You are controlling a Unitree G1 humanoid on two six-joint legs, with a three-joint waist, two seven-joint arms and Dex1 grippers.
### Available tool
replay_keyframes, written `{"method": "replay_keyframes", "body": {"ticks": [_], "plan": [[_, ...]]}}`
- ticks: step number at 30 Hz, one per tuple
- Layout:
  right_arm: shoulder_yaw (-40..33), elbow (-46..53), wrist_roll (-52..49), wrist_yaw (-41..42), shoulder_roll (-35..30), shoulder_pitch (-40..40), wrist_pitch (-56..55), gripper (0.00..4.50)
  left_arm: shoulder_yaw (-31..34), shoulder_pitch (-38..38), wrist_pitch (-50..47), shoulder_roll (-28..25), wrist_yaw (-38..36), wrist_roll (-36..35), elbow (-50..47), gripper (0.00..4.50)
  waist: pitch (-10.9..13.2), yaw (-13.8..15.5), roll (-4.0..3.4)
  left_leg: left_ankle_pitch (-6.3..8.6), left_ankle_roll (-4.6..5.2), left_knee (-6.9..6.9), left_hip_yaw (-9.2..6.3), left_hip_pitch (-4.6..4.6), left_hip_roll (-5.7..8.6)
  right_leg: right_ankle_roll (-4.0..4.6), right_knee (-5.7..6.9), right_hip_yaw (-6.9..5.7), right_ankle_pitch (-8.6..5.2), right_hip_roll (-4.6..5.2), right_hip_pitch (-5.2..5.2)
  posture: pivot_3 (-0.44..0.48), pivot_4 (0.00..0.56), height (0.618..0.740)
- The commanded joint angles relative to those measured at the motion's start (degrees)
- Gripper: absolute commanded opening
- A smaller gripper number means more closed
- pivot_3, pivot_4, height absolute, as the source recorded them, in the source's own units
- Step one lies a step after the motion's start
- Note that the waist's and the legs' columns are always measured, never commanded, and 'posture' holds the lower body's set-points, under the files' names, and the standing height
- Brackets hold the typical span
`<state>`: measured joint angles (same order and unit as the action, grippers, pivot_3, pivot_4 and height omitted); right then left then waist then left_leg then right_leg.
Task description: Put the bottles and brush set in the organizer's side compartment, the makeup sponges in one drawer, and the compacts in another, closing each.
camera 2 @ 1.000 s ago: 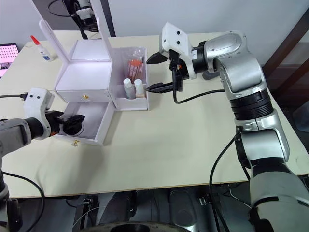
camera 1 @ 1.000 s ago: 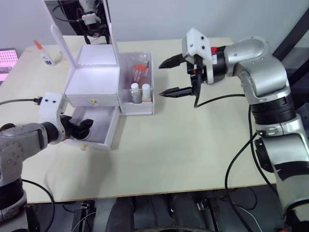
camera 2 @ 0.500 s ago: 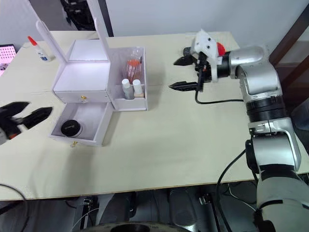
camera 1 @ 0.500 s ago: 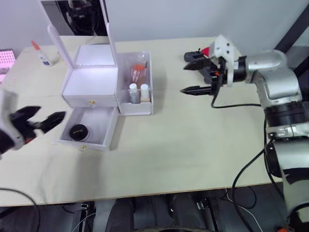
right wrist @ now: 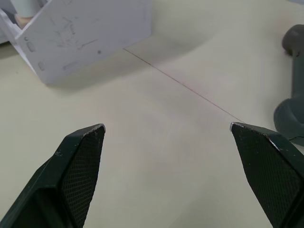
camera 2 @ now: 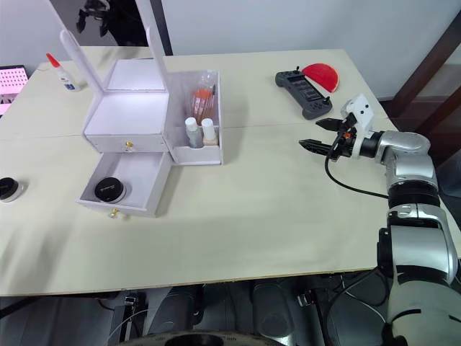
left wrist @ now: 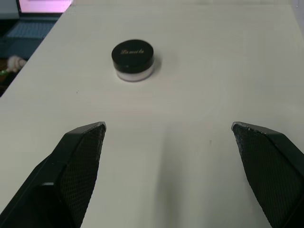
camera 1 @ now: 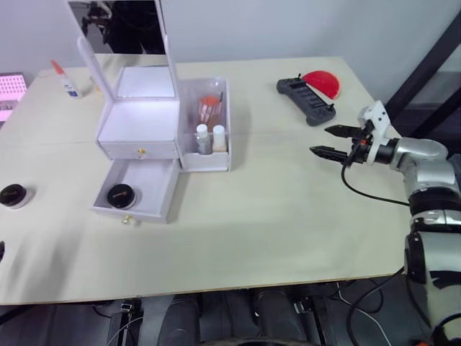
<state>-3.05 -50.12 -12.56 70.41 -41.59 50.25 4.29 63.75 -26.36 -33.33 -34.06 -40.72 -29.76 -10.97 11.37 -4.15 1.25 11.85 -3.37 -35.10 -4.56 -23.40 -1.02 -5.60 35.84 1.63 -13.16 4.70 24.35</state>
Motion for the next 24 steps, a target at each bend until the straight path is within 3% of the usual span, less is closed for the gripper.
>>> {"method": "replay_keyframes", "body": {"ticks": [1, 5, 10, 19, 24], "plan": [[2.1, 11.44, -2.3, 4.89, 1.98, 3.42, 4.73, 4.5, 0.69, 2.73, -2.68, -0.41, 5.51, -2.71, -1.59, 4.47, 0.01, -0.14, -0.01, 0.0, 0.0, 0.0, 0.02, 0.0, -0.01, -0.06, 0.16, 0.02, -0.03, 0.0, 0.08, 0.0, 0.15, 0.74], [5.6, 24.03, -5.21, 9.21, 4.17, 5.88, 15.04, 4.5, -0.54, 8.79, -8.43, -1.14, 13.59, -4.11, -1.48, 4.47, 0.04, 0.14, -0.11, -0.01, 0.01, 0.0, -0.02, 0.09, -0.15, -0.08, 0.41, 0.0, -0.04, -0.18, 0.14, 0.0, 0.15, 0.74], [10.17, 34.88, -8.17, 12.43, 8.72, 13.63, 22.19, 4.5, -4.72, 22.28, -11.85, -2.57, 24.03, -3.06, 5.58, 4.47, -0.01, 0.77, -0.03, -0.01, 0.01, -0.07, -0.1, 0.07, -0.14, -0.09, 0.43, -0.08, -0.04, -0.18, 0.1, 0.0, 0.15, 0.74], [11.89, 39.18, -8.16, 9.85, 10.29, 17.79, 26.72, 4.5, -11.9, 35.26, -4.57, -5.87, 30.59, 2.82, 23.38, 4.47, -0.05, 1.6, 0.05, -0.02, -0.02, -0.03, -0.09, 0.01, -0.12, -0.26, 0.34, -0.12, 0.07, -0.16, 0.12, 0.0, 0.15, 0.74], [11.98, 41.25, -7.56, 8.54, 8.66, 17.18, 28.9, 4.5, -16.73, 41.6, 1.61, -7.67, 28.38, 4.75, 33.96, 4.47, -0.06, 1.75, 0.06, -0.08, -0.13, -0.04, -0.1, 0.01, -0.11, -0.25, 0.36, -0.13, 0.09, -0.15, 0.1, 0.0, 0.15, 0.74]]}}
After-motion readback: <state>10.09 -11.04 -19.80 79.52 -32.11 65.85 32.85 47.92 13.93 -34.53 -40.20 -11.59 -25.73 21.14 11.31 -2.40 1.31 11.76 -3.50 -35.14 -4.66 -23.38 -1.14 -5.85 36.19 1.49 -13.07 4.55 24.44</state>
